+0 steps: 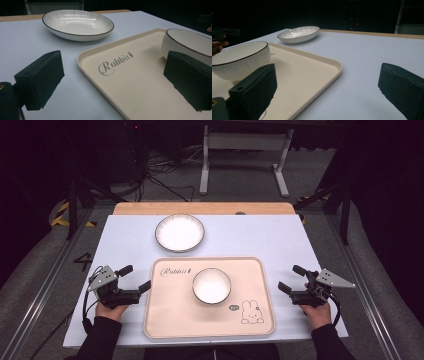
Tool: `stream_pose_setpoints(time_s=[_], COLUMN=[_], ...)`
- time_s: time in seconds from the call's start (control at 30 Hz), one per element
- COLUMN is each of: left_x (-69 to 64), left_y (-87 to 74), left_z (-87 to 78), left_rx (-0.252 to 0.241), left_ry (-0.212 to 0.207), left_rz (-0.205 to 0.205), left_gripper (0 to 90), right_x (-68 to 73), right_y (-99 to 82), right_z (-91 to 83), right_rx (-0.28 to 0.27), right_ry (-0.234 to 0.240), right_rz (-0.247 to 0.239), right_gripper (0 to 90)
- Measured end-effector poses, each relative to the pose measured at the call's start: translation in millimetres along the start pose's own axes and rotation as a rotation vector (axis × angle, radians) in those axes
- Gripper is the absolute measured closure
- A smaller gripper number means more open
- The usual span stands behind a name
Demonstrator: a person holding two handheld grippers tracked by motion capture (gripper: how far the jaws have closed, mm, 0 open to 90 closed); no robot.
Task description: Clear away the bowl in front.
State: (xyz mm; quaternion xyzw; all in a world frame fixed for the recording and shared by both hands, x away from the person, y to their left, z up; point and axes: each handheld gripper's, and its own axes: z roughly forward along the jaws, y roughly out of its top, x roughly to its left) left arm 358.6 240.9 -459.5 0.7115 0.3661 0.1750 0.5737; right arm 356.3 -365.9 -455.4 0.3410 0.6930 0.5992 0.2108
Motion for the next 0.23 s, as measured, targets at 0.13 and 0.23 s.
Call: stream_pose_setpoints(time_s=[0.13, 0.23], left_x=[1.8, 2.2], left_y=[-0.7, -0.5], left_z=[-0.8, -1.4], left_rx=[-0.01, -0.014], left_ry=[-0.004, -0.003], left_rz=[-0.023, -0.023], left_gripper=[3.1, 2.9], right_x=[0.2, 0.0], right_y=[0.0, 0.1], right_z=[0.1, 0.3], right_rx=[0.001, 0.003], right_ry=[0.0, 0.001], right_rz=[0.0, -0.001], right_gripper=[2.3, 2.3])
